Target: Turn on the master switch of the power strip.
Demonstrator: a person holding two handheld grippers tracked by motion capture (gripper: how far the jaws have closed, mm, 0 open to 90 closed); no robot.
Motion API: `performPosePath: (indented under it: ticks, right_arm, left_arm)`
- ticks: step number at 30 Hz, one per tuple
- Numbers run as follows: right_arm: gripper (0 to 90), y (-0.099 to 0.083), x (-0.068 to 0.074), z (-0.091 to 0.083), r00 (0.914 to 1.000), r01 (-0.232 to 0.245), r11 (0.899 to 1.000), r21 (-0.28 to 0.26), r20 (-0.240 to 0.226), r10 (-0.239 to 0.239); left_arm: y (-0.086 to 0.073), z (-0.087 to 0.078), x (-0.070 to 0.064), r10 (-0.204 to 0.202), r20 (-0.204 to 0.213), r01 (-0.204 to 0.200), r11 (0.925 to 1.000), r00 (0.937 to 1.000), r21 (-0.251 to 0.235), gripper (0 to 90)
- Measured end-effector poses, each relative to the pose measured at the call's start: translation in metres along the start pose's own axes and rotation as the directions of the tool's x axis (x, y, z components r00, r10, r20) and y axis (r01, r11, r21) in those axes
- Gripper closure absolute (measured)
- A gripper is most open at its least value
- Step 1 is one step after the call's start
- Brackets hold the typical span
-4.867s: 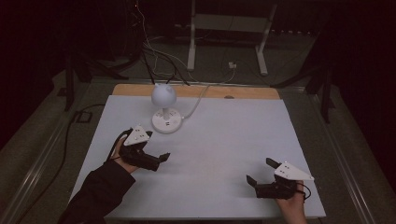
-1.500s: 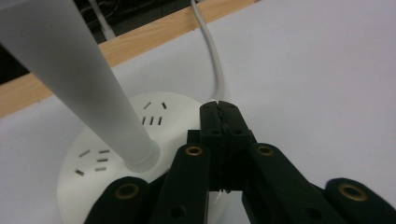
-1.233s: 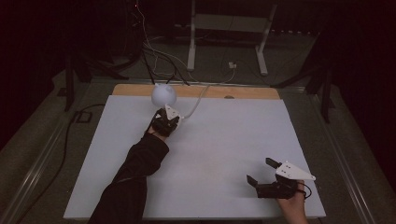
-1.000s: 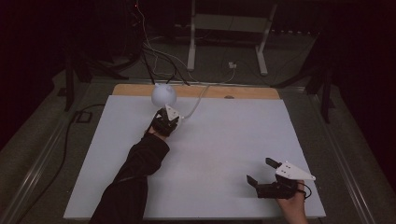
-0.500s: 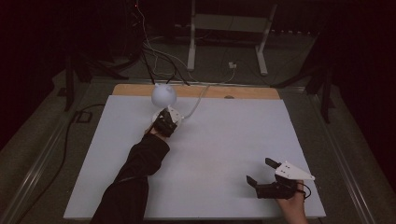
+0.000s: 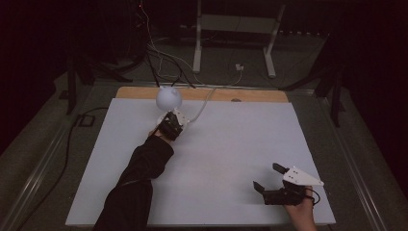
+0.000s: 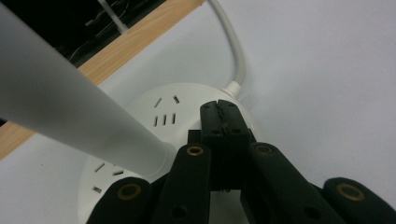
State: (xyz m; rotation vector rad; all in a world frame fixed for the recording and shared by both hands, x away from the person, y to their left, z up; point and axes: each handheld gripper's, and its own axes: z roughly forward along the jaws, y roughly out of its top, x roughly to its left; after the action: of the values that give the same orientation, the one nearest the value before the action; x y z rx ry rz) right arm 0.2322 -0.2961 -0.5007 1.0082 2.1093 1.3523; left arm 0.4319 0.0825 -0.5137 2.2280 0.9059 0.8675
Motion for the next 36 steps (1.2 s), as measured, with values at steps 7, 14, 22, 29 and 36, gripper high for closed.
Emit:
performPosePath:
  ticks: [7, 14, 22, 29, 36]
  right_arm:
    - [0.0, 0.000, 0.000, 0.000, 1.0000, 0.000, 1.000, 0.000, -0.001, 0.000]
    - [0.0, 0.000, 0.000, 0.000, 1.0000, -0.001, 1.000, -0.003, -0.002, 0.001]
    - [0.0, 0.000, 0.000, 0.001, 1.0000, -0.003, 1.000, 0.001, -0.008, 0.003]
    - [0.0, 0.000, -0.001, 0.000, 1.0000, -0.006, 1.000, -0.003, -0.001, 0.006]
    - [0.0, 0.000, -0.001, 0.000, 1.0000, -0.002, 1.000, -0.006, 0.001, 0.003]
  left_arm:
    - [0.005, 0.001, -0.002, 0.042, -0.010, -0.042, 0.9983, 0.9991, 0.042, 90.0]
    - [0.006, 0.000, -0.001, 0.052, 0.014, -0.053, 0.9968, 0.9985, 0.059, 90.0]
    - [0.008, -0.003, 0.004, 0.033, 0.048, -0.034, 0.9991, 0.9983, 0.026, 90.0]
    - [0.014, -0.012, 0.001, 0.039, 0.056, -0.039, 0.9992, 0.9977, 0.002, 90.0]
    - [0.017, -0.024, 0.002, -0.007, 0.118, 0.008, 0.9999, 0.9929, -0.010, 90.0]
